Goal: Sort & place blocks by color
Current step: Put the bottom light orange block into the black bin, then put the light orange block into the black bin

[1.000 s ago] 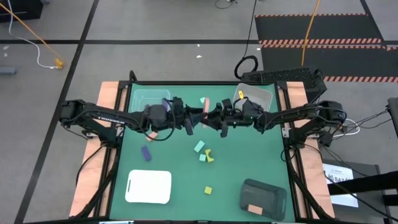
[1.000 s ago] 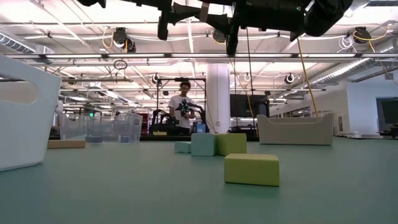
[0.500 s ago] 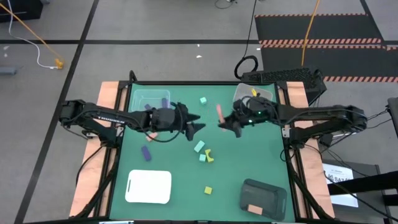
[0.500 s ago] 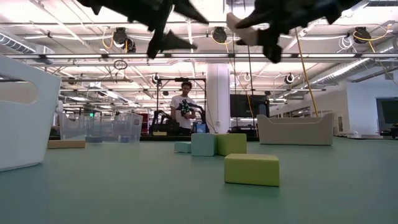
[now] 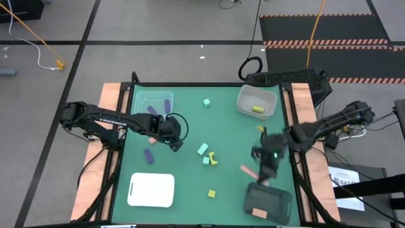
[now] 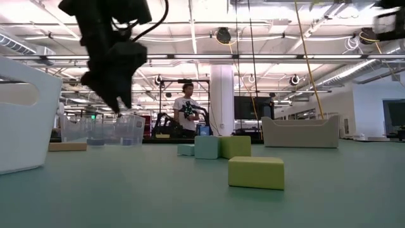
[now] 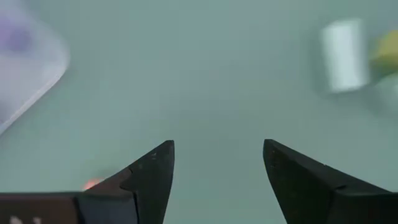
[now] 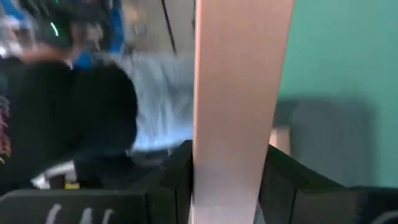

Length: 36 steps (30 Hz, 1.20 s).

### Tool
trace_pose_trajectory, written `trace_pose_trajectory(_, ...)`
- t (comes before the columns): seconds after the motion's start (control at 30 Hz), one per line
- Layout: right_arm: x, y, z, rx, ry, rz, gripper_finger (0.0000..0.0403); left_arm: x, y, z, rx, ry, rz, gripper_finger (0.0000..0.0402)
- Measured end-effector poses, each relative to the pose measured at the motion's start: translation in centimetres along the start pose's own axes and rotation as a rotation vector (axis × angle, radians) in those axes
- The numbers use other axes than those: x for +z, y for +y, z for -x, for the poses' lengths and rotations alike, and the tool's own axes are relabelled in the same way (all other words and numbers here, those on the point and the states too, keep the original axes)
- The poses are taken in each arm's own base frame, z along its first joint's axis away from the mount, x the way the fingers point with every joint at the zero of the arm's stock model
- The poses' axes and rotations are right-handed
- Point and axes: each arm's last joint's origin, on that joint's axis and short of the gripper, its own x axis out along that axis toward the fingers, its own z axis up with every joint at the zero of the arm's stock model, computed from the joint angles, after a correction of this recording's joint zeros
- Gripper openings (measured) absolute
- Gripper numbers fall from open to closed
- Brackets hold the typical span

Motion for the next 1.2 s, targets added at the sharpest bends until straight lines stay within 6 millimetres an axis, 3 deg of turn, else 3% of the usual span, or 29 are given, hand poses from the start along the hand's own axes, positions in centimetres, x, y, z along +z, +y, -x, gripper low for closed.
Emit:
trace_pose_trajectory(0.2,-2.9,0.3,-3.2,-0.071,0.183,-0.077,0.0116,-1.2,1.2,0.2,0.130,0.123,0.037,0.0232)
trace_pose_trajectory(0.5,-4.4,0.0,-6.2,-0.141,0.288,-0.106,0.0119,-2.6,2.7,0.7,0.302,0.252,0.128,0.0228)
trace_pose_trajectory(0.67,-4.7,0.5,-7.6,-0.096,0.305,-0.085,0.0200,-3.4,3.4,1.0,0.381,0.317,0.109,0.0227)
trace_pose_trajectory(0.8,-5.0,1.1,-8.6,-0.035,0.317,-0.039,0.0228,-4.1,3.9,0.4,0.410,0.342,0.102,0.0227)
trace_pose_trajectory(1.2,-5.1,0.8,-9.4,-0.046,0.328,-0.025,0.0219,-5.3,4.7,-3.0,0.294,0.283,0.099,0.0227)
